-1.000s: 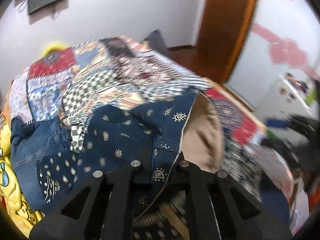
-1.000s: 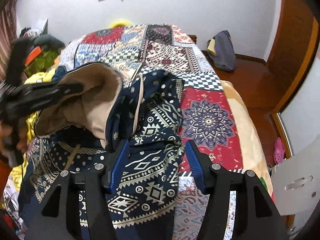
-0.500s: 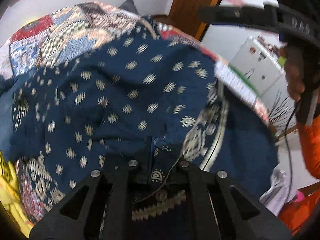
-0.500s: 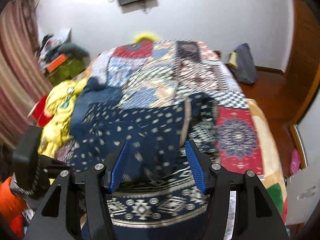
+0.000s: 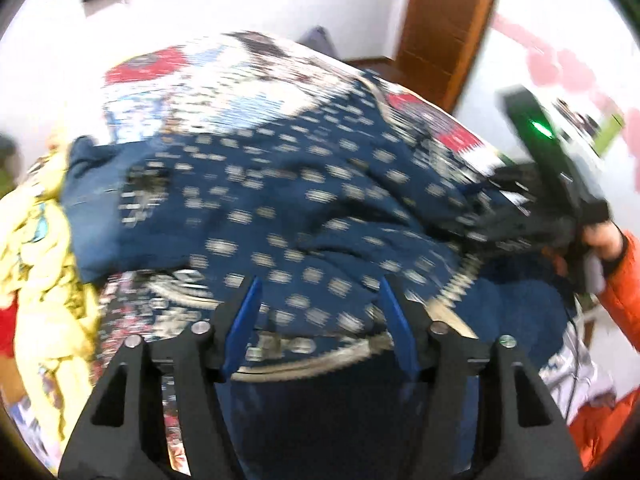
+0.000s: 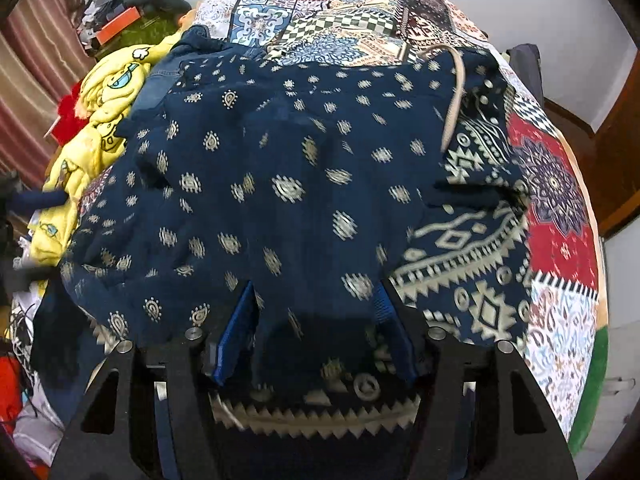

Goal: Fold large clothes

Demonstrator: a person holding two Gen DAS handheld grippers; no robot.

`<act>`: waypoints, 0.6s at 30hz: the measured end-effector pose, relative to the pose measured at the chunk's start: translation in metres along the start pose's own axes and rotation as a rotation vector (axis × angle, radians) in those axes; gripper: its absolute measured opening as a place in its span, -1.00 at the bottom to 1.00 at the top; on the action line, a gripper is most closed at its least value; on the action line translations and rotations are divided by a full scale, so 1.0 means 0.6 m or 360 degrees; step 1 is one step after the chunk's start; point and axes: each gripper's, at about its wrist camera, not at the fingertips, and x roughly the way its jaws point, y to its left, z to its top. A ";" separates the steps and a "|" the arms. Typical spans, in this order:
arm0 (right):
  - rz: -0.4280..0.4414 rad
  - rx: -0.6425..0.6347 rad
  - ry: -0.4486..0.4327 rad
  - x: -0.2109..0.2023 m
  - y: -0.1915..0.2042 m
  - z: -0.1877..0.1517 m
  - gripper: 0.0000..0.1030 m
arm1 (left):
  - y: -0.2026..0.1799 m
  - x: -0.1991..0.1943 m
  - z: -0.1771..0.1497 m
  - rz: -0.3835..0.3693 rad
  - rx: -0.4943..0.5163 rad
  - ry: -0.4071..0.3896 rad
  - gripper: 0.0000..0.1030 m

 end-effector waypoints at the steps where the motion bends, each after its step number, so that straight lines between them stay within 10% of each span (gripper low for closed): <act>1: -0.0004 0.0001 -0.0002 -0.006 -0.003 -0.002 0.12 | 0.015 -0.003 0.003 0.0035 -0.0034 -0.0015 0.25; 10: -0.0143 0.0057 -0.0223 -0.090 -0.063 0.033 0.12 | 0.220 0.015 0.027 0.0228 -0.0596 -0.0075 0.28; 18: -0.0203 0.0351 -0.0261 -0.066 -0.180 0.089 0.12 | 0.365 0.110 0.013 0.0079 -0.1032 0.0021 0.28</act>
